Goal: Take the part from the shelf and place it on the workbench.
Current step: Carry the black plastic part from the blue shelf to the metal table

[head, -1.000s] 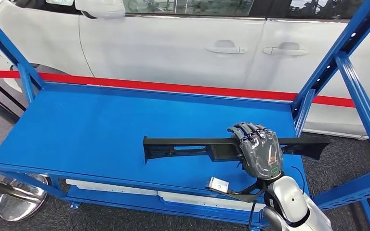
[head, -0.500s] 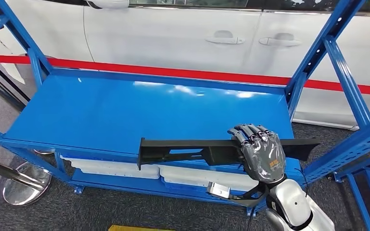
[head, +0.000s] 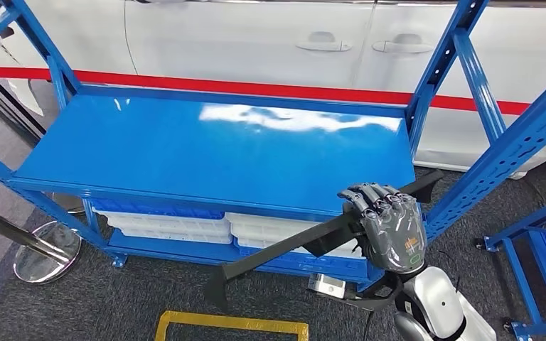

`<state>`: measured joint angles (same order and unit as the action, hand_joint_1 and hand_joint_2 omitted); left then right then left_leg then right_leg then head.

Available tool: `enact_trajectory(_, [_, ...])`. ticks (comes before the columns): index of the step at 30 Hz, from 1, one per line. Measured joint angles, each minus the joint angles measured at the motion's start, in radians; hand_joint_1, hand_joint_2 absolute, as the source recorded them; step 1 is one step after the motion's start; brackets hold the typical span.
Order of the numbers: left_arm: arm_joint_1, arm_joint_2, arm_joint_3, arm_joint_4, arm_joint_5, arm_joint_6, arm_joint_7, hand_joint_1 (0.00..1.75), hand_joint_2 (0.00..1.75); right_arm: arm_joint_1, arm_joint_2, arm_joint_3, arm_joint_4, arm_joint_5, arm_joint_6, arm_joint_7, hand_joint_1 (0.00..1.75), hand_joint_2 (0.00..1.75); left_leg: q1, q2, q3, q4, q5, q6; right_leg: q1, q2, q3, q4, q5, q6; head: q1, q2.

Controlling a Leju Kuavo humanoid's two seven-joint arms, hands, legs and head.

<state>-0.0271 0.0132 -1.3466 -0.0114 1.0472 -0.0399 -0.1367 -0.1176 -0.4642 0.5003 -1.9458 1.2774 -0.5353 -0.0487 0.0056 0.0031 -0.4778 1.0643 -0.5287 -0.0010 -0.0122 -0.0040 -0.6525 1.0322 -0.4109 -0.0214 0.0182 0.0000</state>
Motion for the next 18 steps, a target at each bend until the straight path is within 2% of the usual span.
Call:
enact_trajectory(1, [-0.001,0.000,0.000,0.000,0.000,0.000,-0.001,0.00,1.75,0.001,-0.003,0.000,-0.009,-0.003,-0.001,-0.004,1.75,1.75,-0.004,-0.001,0.032,-0.051,-0.009,0.005,-0.001,-0.001,-0.001,-0.002,0.010,0.006,0.000,0.000])
enact_trajectory(2, [-0.002,0.001,0.000,0.000,0.000,0.000,-0.001,0.00,1.75,0.002,-0.005,0.001,-0.017,-0.007,-0.002,-0.008,1.75,1.75,-0.008,-0.001,0.046,-0.080,-0.015,0.009,-0.002,-0.002,-0.002,-0.006,0.021,0.013,0.000,0.000])
enact_trajectory(4, [-0.002,0.000,0.000,0.000,0.000,0.001,-0.003,0.00,1.75,0.011,-0.011,0.004,-0.034,-0.014,-0.006,-0.017,1.75,1.75,-0.008,0.001,0.034,-0.093,0.005,0.019,-0.004,-0.001,-0.004,-0.013,0.032,0.026,0.000,0.000])
enact_trajectory(5, [-0.002,0.000,0.000,0.000,0.000,0.001,-0.003,0.00,1.75,0.018,-0.015,0.007,-0.043,-0.017,-0.009,-0.022,1.75,1.75,-0.006,0.003,0.026,-0.099,0.018,0.028,-0.004,0.000,-0.011,-0.003,0.012,0.031,0.000,0.000])
enact_trajectory(6, [-0.001,-0.001,0.000,0.000,0.001,0.001,-0.003,0.00,1.75,0.025,-0.020,0.010,-0.050,-0.019,-0.013,-0.025,1.75,1.75,-0.004,0.006,0.014,-0.103,0.033,0.036,-0.004,0.001,-0.021,0.025,-0.028,0.035,0.000,0.000])
enact_trajectory(8, [-0.001,-0.001,0.000,0.000,0.004,0.001,-0.003,0.00,1.75,0.040,-0.029,0.017,-0.062,-0.019,-0.021,-0.030,1.75,1.75,-0.005,0.009,-0.016,-0.104,0.058,0.048,-0.006,0.002,-0.047,0.134,-0.135,0.040,0.000,0.000])
enact_trajectory(9, [0.000,-0.001,0.000,0.000,0.006,0.001,-0.003,0.00,1.75,0.048,-0.032,0.022,-0.066,-0.018,-0.024,-0.032,1.75,1.75,-0.007,0.010,-0.033,-0.101,0.071,0.049,-0.006,0.003,-0.058,0.198,-0.169,0.043,0.000,0.000])
enact_trajectory(10, [0.000,-0.001,0.000,0.000,0.007,0.001,-0.002,0.00,1.75,0.055,-0.036,0.026,-0.069,-0.016,-0.026,-0.033,1.75,1.75,-0.008,0.010,-0.051,-0.097,0.083,0.049,-0.006,0.002,-0.060,0.245,-0.174,0.045,0.000,0.000])
enact_trajectory(11, [0.000,-0.001,0.000,0.000,0.008,0.001,-0.002,0.00,1.75,0.061,-0.040,0.029,-0.073,-0.015,-0.027,-0.033,1.75,1.75,-0.009,0.010,-0.071,-0.091,0.094,0.047,-0.007,0.002,-0.048,0.267,-0.155,0.047,0.000,0.000])
enact_trajectory(12, [0.001,-0.001,0.000,0.000,0.008,0.001,-0.002,0.00,1.75,0.064,-0.044,0.033,-0.076,-0.015,-0.028,-0.033,1.75,1.75,-0.009,0.011,-0.092,-0.083,0.104,0.045,-0.008,0.002,-0.021,0.256,-0.124,0.047,0.000,0.000])
enact_trajectory(13, [0.001,-0.001,0.000,0.000,0.009,0.001,-0.002,0.00,1.75,0.066,-0.047,0.035,-0.079,-0.014,-0.029,-0.033,1.75,1.75,-0.009,0.011,-0.112,-0.074,0.112,0.042,-0.009,0.002,0.018,0.218,-0.096,0.047,0.000,0.000])
enact_trajectory(14, [0.000,-0.001,0.000,0.000,0.009,0.001,-0.002,0.00,1.75,0.067,-0.049,0.038,-0.082,-0.014,-0.030,-0.032,1.75,1.75,-0.010,0.010,-0.130,-0.062,0.117,0.039,-0.008,0.002,0.072,0.151,-0.091,0.045,0.000,0.000])
enact_trajectory(15, [0.000,-0.002,0.000,0.000,0.009,0.000,-0.002,0.00,1.75,0.067,-0.051,0.040,-0.086,-0.014,-0.031,-0.032,1.75,1.75,-0.011,0.010,-0.143,-0.051,0.122,0.035,-0.007,0.002,0.123,0.082,-0.103,0.041,0.000,0.000])
enact_trajectory(16, [0.000,-0.002,0.000,0.000,0.009,0.000,-0.002,0.00,1.75,0.067,-0.053,0.041,-0.090,-0.014,-0.032,-0.031,1.75,1.75,-0.012,0.009,-0.151,-0.043,0.128,0.030,-0.004,0.002,0.159,0.027,-0.121,0.035,0.000,0.000])
enact_trajectory(17, [0.000,-0.002,0.000,0.000,0.009,0.000,-0.002,0.00,1.75,0.067,-0.056,0.041,-0.093,-0.014,-0.034,-0.029,1.75,1.75,-0.012,0.009,-0.157,-0.038,0.135,0.023,-0.001,0.001,0.182,-0.012,-0.138,0.028,0.000,0.000])
enact_trajectory(18, [0.001,-0.002,0.000,0.000,0.009,0.000,-0.002,0.00,1.75,0.068,-0.058,0.041,-0.095,-0.015,-0.035,-0.027,1.75,1.75,-0.012,0.009,-0.158,-0.037,0.143,0.017,0.001,0.001,0.184,-0.022,-0.141,0.021,0.000,0.000])
